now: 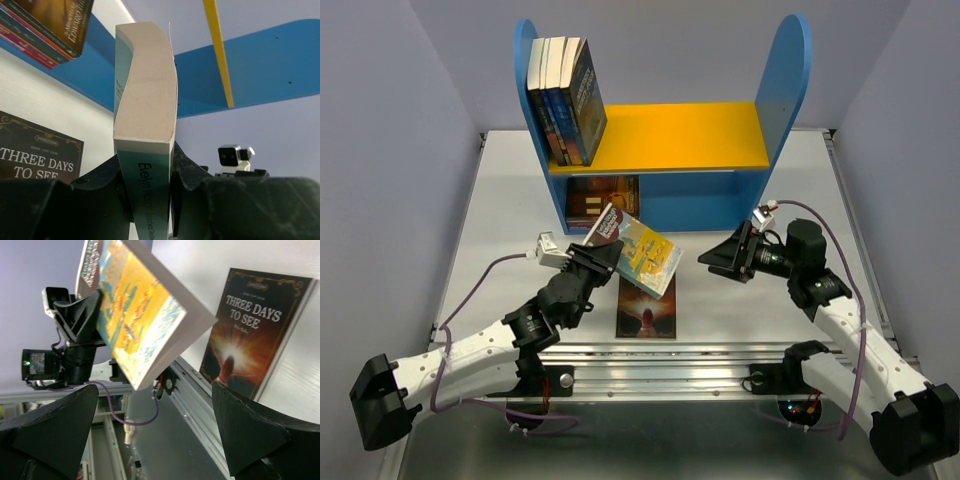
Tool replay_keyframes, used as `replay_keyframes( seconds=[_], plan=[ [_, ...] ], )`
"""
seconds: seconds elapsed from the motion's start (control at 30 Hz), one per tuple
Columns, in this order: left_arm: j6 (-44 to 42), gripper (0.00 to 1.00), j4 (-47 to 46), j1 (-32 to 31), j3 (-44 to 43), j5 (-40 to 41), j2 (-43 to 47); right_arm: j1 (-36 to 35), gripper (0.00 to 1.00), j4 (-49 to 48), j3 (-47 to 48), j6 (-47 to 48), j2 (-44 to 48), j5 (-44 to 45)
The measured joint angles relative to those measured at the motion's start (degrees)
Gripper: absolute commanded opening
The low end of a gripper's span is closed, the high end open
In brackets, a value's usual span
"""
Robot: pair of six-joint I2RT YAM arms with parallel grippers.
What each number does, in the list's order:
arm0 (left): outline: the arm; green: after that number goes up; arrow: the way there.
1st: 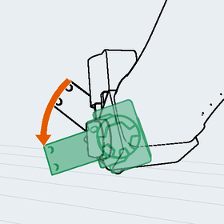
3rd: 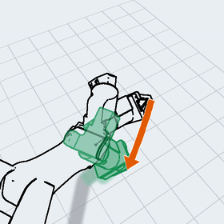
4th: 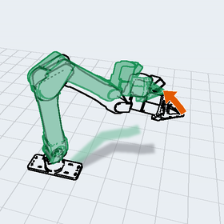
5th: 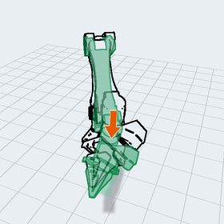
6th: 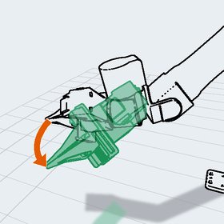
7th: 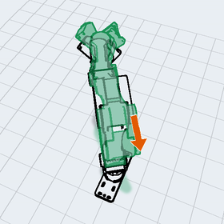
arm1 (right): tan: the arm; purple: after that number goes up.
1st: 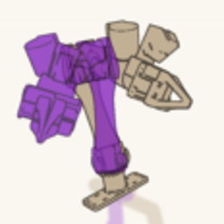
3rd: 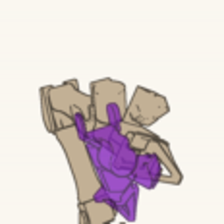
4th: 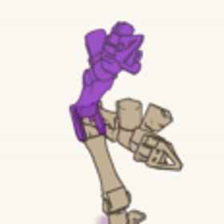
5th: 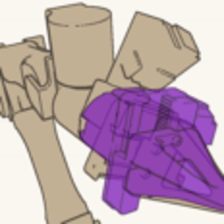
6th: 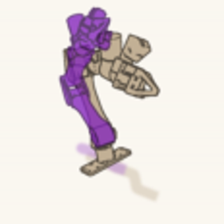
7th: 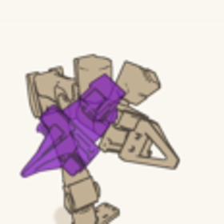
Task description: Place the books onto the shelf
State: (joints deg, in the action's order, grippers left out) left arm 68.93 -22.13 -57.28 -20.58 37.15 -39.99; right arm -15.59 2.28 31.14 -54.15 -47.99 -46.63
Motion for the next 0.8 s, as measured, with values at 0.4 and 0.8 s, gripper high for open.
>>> replay_keyframes(
  seconds=[0.4,0.8],
  plan=[
    [0.9,0.00,-0.5,0.0,-5.7,5.2,-5.8,-9.2,1.00,-10.7,-0.5,-8.8,-4.7,4.9],
    [0.3,0.00,-5.1,-0.9,-7.2,6.2,-8.9,-17.4,1.00,-22.1,-2.2,-19.3,-9.0,14.0]
  ],
)
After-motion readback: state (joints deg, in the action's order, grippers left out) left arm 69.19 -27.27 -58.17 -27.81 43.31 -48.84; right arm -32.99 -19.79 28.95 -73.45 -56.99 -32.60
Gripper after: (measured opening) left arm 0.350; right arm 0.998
